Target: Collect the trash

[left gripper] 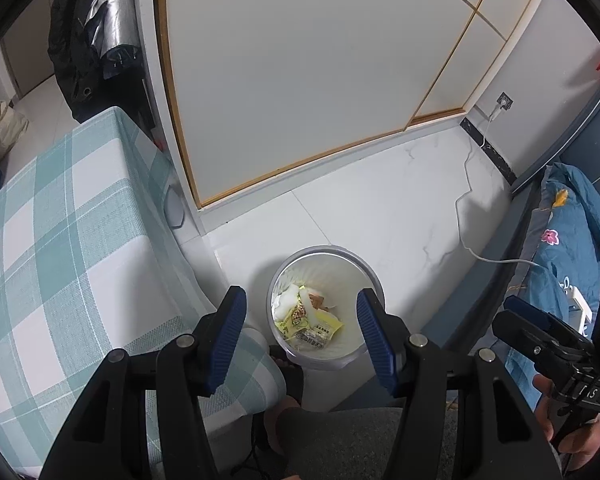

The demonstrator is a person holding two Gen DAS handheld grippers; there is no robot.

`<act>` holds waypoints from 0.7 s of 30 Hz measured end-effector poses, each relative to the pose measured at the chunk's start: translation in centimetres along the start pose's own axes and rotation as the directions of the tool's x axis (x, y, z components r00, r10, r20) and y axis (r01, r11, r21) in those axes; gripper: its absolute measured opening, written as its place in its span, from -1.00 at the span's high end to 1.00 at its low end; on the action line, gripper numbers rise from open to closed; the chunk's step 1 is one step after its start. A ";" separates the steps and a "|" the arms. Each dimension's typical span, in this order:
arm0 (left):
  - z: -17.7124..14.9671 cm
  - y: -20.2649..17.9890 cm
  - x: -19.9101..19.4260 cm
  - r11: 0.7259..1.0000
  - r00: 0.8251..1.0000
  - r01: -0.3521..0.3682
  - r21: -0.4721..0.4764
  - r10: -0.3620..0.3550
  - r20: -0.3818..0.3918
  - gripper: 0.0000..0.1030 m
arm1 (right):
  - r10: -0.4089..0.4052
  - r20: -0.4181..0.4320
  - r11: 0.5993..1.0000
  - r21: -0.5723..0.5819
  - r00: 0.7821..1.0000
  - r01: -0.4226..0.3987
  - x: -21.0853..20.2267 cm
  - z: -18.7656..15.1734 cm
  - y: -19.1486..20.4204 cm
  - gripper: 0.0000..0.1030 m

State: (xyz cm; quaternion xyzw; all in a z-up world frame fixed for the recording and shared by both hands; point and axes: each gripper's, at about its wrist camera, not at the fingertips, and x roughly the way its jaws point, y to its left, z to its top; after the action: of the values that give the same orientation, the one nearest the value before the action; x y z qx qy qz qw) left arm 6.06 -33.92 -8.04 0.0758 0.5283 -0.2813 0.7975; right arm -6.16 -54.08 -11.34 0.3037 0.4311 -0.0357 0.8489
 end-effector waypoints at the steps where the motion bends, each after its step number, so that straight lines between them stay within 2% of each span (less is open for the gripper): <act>1: 0.0 0.0 -0.1 1.000 1.000 0.000 0.001 0.000 0.001 -0.03 | 0.001 0.000 1.000 0.000 1.000 -0.001 0.0 0.0 0.0 -0.85; 21: -0.4 0.3 -0.5 1.000 1.000 0.022 -0.008 -0.022 -0.001 -0.03 | 0.001 0.002 1.000 0.001 1.000 -0.001 -0.1 0.1 -0.1 -0.85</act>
State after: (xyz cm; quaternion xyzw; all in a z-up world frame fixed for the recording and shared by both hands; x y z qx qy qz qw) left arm 5.79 -33.31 -7.82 0.0673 0.5307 -0.2879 0.7944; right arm -6.20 -54.22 -11.26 0.3045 0.4302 -0.0359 0.8491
